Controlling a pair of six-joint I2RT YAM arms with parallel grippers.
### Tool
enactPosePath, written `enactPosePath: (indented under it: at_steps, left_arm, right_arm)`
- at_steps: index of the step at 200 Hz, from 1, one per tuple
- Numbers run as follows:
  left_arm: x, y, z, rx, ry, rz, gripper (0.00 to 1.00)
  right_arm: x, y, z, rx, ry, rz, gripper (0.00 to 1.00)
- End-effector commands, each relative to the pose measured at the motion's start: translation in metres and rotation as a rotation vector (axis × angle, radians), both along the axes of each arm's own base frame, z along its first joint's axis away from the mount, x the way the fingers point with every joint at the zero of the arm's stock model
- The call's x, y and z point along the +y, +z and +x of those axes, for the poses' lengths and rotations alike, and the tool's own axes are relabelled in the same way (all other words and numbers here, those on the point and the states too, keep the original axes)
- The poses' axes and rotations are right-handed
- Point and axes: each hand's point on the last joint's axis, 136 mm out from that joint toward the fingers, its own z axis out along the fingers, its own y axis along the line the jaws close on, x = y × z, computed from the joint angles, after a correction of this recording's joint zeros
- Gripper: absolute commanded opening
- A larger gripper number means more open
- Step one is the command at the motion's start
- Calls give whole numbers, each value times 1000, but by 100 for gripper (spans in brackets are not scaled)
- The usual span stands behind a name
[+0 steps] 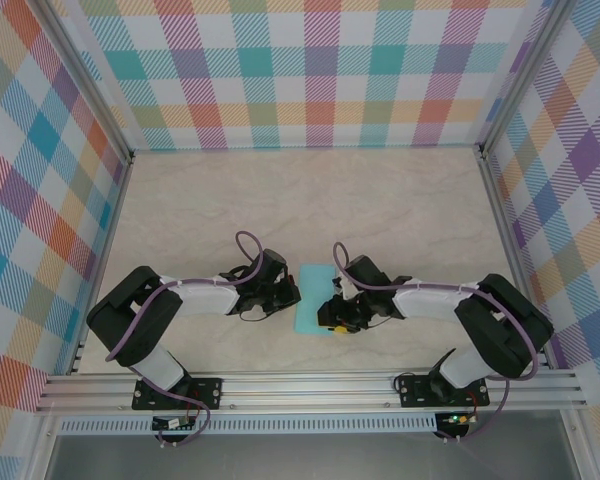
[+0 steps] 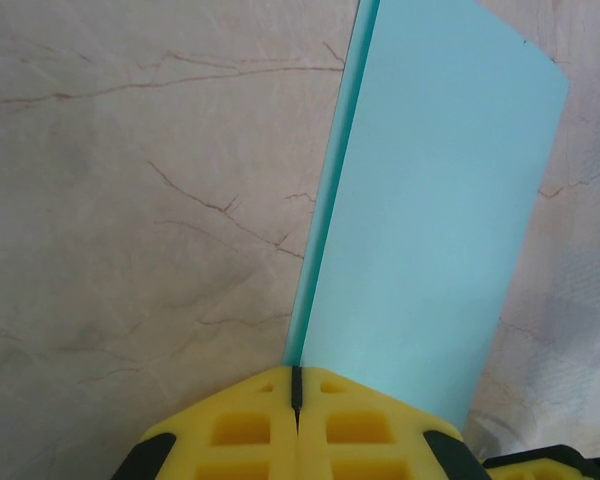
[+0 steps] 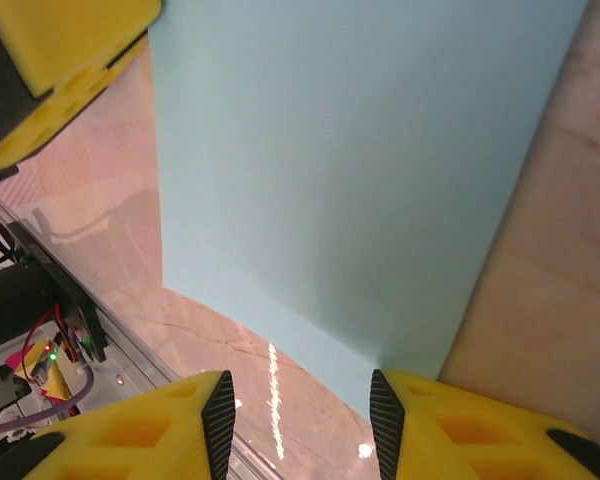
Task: Fold a paper plane with a square sheet of paper (pick it up from the middle)
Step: Fold the square sheet of paper in half at the center of the table.
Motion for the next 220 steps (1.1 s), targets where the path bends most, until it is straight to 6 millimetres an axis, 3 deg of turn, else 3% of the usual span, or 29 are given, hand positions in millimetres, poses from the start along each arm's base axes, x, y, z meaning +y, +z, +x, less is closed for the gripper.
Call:
enactPosePath:
  at_steps: [1,29,81,134,165,196,220]
  left_arm:
    - [36,-38,-32,118,-2,172,1]
    - [36,-37,-32,117,-1,171,1]
    - [37,-39,-33,118,-1,174,1]
    - [37,-40,-33,118,-1,175,1]
    - [36,-40,-33,120,-2,173,1]
    - [37,-40,-34,120,-2,176,0]
    - [38,-40,-34,122,-2,179,1]
  right_arm:
    - [-5,-7,-10,29,1,-35,43]
    - [-11,-18,-15,48,-5,-85,42]
    - [-9,1,-11,1,-4,-58,43]
    - [-18,-20,-22,57,-8,-110,43]
    - [-19,-9,-18,28,-10,-113,43]
    - [-8,15,-8,-23,-8,-57,43]
    - [2,22,-3,-30,-6,-14,44]
